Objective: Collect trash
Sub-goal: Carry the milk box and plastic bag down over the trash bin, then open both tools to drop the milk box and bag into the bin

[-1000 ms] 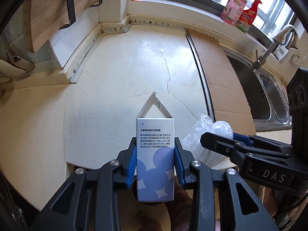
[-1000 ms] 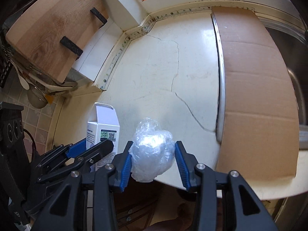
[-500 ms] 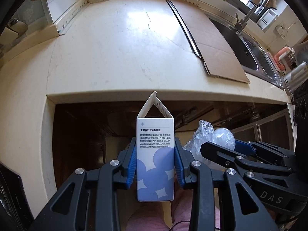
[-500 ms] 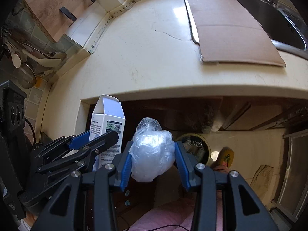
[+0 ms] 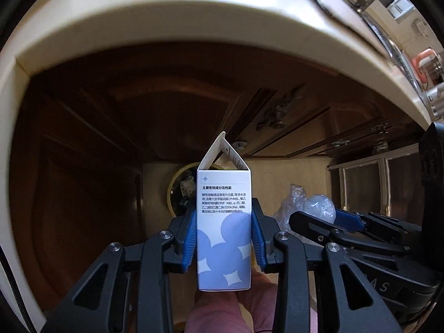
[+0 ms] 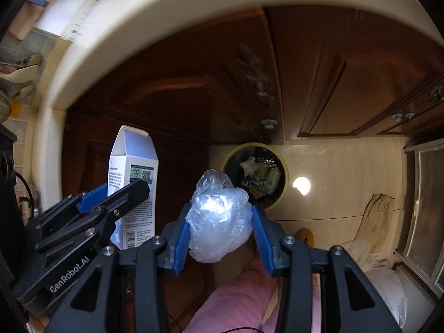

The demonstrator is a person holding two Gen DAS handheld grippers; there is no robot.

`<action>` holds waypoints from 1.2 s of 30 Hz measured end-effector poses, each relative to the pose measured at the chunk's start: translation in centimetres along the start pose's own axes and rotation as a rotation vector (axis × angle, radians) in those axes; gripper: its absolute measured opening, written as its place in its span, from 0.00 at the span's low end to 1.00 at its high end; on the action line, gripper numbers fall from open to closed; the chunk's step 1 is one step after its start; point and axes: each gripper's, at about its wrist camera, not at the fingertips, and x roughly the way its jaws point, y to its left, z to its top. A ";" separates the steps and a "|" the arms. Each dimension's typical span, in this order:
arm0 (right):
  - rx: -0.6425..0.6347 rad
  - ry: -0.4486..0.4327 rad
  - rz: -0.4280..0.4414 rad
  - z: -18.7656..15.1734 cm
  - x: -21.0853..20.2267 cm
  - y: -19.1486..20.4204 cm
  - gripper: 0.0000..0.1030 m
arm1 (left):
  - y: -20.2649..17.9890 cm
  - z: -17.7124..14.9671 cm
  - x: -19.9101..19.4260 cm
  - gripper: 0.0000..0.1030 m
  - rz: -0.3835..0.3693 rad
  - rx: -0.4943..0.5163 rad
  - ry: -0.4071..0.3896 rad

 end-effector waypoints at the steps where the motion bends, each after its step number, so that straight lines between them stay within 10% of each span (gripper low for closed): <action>1: 0.000 0.005 -0.005 0.2 0.9 -0.5 0.42 | 0.5 -0.2 1.6 0.32 -0.002 -0.019 0.007; 24: 0.030 0.102 0.012 1.9 27.2 -8.5 0.48 | 8.8 -4.3 24.5 0.34 -0.023 -0.157 0.017; 30: 0.071 0.096 -0.002 2.1 29.0 -9.6 0.56 | 10.0 -4.5 26.7 0.74 0.005 -0.149 0.022; 36: 0.066 0.061 -0.031 1.6 29.3 -9.9 0.58 | 10.5 -4.9 27.7 0.79 0.040 -0.150 0.036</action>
